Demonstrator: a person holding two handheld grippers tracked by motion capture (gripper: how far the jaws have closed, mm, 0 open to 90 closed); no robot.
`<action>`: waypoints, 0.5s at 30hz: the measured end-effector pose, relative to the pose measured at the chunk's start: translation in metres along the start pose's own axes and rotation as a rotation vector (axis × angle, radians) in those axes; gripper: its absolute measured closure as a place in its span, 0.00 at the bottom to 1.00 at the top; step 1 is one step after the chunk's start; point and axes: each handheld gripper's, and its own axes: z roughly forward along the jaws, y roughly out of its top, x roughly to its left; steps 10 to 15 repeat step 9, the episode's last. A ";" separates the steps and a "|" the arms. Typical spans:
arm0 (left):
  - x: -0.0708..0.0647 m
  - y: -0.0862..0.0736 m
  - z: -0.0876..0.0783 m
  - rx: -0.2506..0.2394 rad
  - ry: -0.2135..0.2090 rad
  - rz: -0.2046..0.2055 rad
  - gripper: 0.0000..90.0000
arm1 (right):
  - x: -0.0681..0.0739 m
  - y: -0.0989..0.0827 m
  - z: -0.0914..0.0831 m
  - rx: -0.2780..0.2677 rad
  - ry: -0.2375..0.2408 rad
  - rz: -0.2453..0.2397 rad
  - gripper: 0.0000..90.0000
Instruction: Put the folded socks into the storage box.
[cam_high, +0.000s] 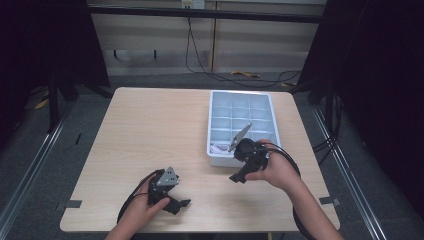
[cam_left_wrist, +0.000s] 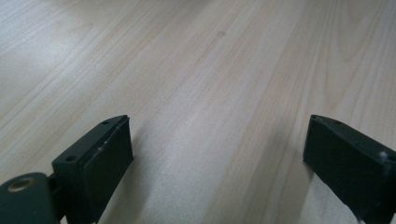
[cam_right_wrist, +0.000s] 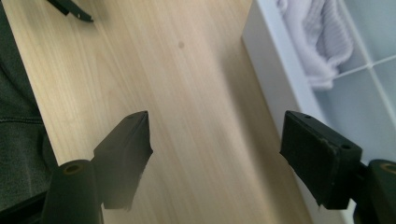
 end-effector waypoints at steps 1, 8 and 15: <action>0.000 0.000 0.000 0.000 0.000 -0.001 0.09 | 0.001 -0.005 0.002 -0.004 0.000 0.002 0.27; 0.000 0.000 0.000 0.000 0.000 -0.001 0.09 | 0.004 -0.033 0.017 -0.039 0.007 0.034 0.25; 0.000 0.000 0.000 0.000 0.000 -0.001 0.09 | 0.005 -0.035 0.019 -0.035 0.006 0.033 0.25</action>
